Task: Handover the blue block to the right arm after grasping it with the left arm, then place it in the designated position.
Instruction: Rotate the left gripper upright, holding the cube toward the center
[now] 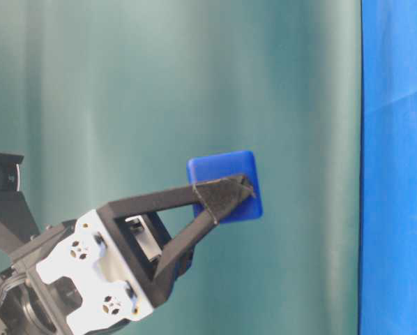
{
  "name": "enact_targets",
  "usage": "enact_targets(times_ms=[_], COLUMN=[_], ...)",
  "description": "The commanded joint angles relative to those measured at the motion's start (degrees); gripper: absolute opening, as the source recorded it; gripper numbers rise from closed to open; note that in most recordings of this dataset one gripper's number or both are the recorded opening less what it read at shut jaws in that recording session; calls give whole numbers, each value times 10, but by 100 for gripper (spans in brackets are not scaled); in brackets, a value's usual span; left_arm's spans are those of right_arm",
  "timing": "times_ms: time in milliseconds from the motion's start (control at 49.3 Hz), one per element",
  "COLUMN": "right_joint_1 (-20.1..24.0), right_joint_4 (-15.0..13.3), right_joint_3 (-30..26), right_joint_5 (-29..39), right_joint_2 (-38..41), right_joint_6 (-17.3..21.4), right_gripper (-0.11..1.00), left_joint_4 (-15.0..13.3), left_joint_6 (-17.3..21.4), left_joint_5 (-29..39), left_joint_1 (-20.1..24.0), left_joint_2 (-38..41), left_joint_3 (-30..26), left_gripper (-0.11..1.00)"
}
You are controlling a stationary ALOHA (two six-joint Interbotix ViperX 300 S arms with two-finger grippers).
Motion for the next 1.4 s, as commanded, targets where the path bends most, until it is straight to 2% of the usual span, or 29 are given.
enact_targets(times_ms=[0, 243, 750, 1034, 1196, 1379], right_joint_1=[-2, -2, -2, -1, -2, -2], right_joint_4=[2, 2, 2, 2, 2, 2], right_joint_3=[-15, -15, -18, -21, -21, -21], right_joint_5=[-4, -4, -6, -10, -10, -10], right_joint_2=[3, 3, 3, 3, 3, 3], right_joint_6=[1, 1, 1, 1, 1, 1], right_gripper=[96, 96, 96, 96, 96, 96], left_joint_4=[1, 2, 2, 2, -1, -3], left_joint_6=[0, -1, 2, 30, 57, 62], left_joint_5=[-3, -27, -345, -501, -562, -571], left_joint_1=[-2, -2, 1, 1, 2, 2], left_joint_2=[-19, -30, -154, -203, -214, -213], left_joint_3=[-11, 8, 193, 271, 299, 303], left_gripper=[46, 46, 46, 46, 46, 46])
